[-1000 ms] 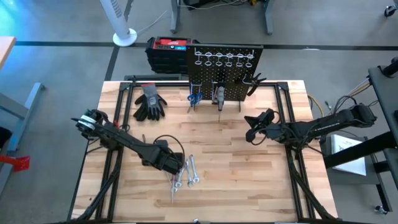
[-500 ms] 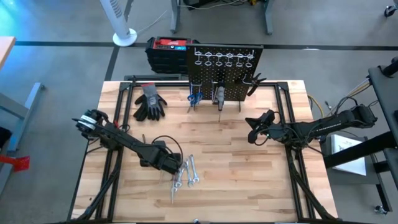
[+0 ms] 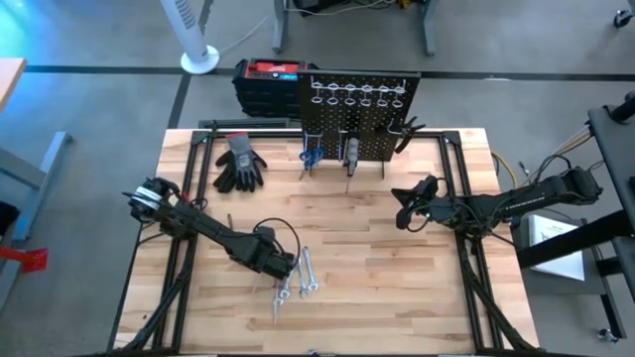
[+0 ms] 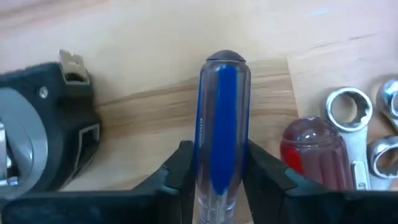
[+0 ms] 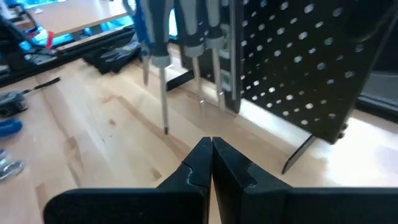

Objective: Hang tools onto peg board
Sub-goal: Hang the blue screwdriver on the pegboard

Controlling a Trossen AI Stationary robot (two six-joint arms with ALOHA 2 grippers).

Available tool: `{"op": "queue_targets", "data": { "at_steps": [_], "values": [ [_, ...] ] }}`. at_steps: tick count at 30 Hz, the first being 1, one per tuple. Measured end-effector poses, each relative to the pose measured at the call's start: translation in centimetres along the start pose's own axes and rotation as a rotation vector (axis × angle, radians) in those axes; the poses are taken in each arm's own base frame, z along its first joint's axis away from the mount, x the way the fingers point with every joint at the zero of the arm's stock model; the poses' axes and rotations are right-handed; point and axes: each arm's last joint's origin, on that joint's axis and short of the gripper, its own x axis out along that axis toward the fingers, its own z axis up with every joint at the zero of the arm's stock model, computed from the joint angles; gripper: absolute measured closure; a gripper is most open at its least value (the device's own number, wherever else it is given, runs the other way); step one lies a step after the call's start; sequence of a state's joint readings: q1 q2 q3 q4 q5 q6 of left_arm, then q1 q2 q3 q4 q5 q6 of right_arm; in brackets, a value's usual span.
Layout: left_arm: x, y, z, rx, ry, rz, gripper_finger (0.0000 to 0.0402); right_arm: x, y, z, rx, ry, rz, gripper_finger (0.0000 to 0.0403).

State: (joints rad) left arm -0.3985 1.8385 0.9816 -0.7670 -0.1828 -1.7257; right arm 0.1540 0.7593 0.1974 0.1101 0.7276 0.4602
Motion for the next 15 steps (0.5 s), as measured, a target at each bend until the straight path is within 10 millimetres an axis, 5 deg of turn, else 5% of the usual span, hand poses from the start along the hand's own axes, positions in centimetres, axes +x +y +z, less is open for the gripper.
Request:
{"op": "queue_targets", "data": {
  "at_steps": [15],
  "values": [
    [-11.0,2.4,7.6,0.183,-0.56,-0.412,0.0312,0.0,0.5,0.2,0.081,0.047,0.131,0.04]
  ]
}}
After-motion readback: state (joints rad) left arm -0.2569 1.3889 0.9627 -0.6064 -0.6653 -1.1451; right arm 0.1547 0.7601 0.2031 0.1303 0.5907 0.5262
